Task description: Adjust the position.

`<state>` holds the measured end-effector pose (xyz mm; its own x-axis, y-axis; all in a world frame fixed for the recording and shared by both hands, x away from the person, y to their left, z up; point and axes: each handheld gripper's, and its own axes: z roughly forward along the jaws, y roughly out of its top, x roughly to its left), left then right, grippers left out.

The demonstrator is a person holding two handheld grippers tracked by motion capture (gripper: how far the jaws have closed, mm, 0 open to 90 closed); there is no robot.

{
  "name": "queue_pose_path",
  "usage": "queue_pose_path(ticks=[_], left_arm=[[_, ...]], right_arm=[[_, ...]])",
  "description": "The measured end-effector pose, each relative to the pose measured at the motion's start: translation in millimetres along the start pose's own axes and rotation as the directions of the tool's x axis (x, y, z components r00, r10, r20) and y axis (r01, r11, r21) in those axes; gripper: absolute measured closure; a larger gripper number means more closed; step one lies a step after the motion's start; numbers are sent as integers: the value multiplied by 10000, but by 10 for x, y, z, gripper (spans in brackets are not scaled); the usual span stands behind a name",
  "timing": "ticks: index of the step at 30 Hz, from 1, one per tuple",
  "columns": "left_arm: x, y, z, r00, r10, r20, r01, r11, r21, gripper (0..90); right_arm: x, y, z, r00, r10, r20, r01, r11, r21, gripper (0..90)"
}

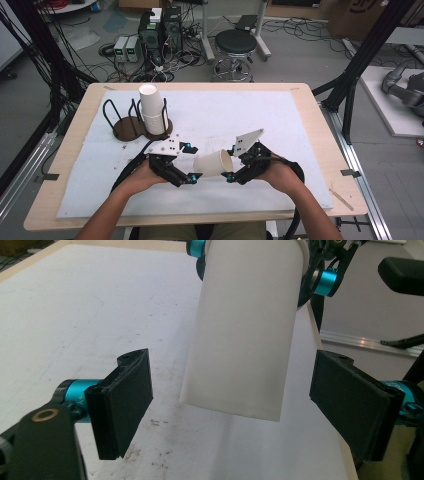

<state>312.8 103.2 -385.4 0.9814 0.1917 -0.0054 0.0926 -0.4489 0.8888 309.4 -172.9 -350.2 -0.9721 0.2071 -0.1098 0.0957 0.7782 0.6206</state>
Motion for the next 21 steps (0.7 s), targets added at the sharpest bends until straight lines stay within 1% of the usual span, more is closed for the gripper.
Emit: queue_pose_path(ticks=[4,5,6,8,9,10,11,12,13,14,15,16,17,19,21], left_arm=[[-1,53,52,9996,252,119,-257,9984,495,176],[2,58,68,9995,257,180,-267,9982,530,178],[6,58,85,9995,230,216,-242,9981,575,182],[7,62,120,9995,232,224,-250,9962,836,185],[7,63,138,9992,296,253,-318,9951,938,188],[2,65,157,9992,262,301,-292,9945,1004,198],[-1,70,174,9989,297,357,-335,9933,1110,198],[-8,70,196,9989,280,367,-320,9929,1145,206],[-7,74,210,9986,342,414,-393,9910,1283,216],[-9,75,228,9986,325,428,-380,9903,1340,220],[-9,75,242,9985,317,452,-379,9890,1432,226],[-11,73,258,9985,282,470,-348,9885,1474,234],[-8,75,268,9982,309,520,-388,9865,1590,234],[-10,69,292,9979,275,589,-373,9845,1716,254],[-13,63,314,9977,130,672,-244,9849,1715,261]], right_arm=[[10,81,6,9995,-297,82,292,9979,569,303],[9,101,5,9990,-406,161,393,9965,737,303],[11,119,12,9989,-466,77,459,9958,791,303],[14,154,18,9981,-614,44,607,9935,961,303],[17,168,23,9980,-628,40,621,9928,1022,303],[25,196,34,9975,-707,-10,702,9895,1260,303],[25,196,34,9975,-707,-10,702,9895,1260,303],[28,208,41,9971,-761,-5,754,9879,1356,302],[32,220,50,9966,-818,-36,815,9862,1443,302],[40,231,56,9965,-831,-56,830,9845,1547,302],[52,251,70,9960,-887,-93,890,9798,1790,303],[55,259,81,9953,-962,-81,960,9775,1878,302],[55,259,81,9953,-962,-81,960,9775,1878,302],[66,278,96,9947,-1018,-106,1019,9738,2034,303],[77,297,108,9944,-1040,-173,1053,9714,2128,303]])
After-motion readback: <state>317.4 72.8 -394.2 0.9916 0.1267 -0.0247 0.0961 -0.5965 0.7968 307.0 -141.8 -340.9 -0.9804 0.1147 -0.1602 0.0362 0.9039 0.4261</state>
